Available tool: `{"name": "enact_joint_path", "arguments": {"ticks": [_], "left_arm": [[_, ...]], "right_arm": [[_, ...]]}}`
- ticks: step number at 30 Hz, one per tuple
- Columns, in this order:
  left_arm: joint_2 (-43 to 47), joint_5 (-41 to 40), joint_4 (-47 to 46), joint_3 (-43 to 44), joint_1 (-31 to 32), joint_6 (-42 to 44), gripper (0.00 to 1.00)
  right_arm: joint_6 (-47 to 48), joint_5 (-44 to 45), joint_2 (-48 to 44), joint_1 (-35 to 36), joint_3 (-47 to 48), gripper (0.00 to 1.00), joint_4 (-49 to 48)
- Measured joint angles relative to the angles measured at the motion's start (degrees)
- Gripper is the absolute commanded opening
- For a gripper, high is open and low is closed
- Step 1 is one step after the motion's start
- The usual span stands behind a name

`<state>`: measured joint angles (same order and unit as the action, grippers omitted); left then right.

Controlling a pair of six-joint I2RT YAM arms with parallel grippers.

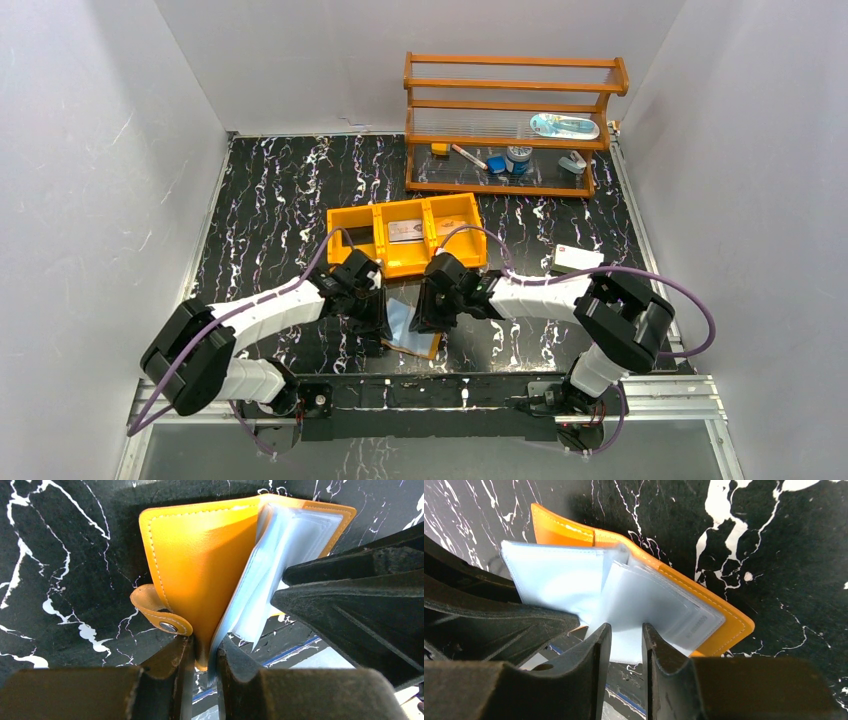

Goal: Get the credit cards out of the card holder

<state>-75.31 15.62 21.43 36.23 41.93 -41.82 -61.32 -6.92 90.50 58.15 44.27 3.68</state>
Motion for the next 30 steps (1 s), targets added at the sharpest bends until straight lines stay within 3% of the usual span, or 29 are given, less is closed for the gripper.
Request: {"name": "enact_joint_path", "arguments": {"ticks": [4, 11, 18, 24, 30], "left_arm": [[1.1, -1.0, 0.0, -0.7, 0.2, -2.3, 0.07], [2.3, -5.0, 2.7, -0.7, 0.3, -4.6, 0.48], [7.2, -10.2, 9.2, 0.8, 0.3, -5.0, 0.65], [12.2, -17.6, 15.3, 6.0, 0.3, -4.4, 0.97], [17.2, -29.4, 22.1, 11.8, 0.3, -3.6, 0.98]], "right_arm": [[0.3, 1.4, 1.4, 0.3, 2.5, 0.43, 2.7], [2.1, 8.1, 3.2, 2.6, 8.1, 0.49, 11.1], [6.9, 14.2, -0.3, 2.6, 8.9, 0.59, 17.3], [11.0, 21.0, -6.0, 1.7, 11.8, 0.75, 22.8], [14.7, 32.0, -16.1, 0.7, 12.5, 0.88, 26.7]]}}
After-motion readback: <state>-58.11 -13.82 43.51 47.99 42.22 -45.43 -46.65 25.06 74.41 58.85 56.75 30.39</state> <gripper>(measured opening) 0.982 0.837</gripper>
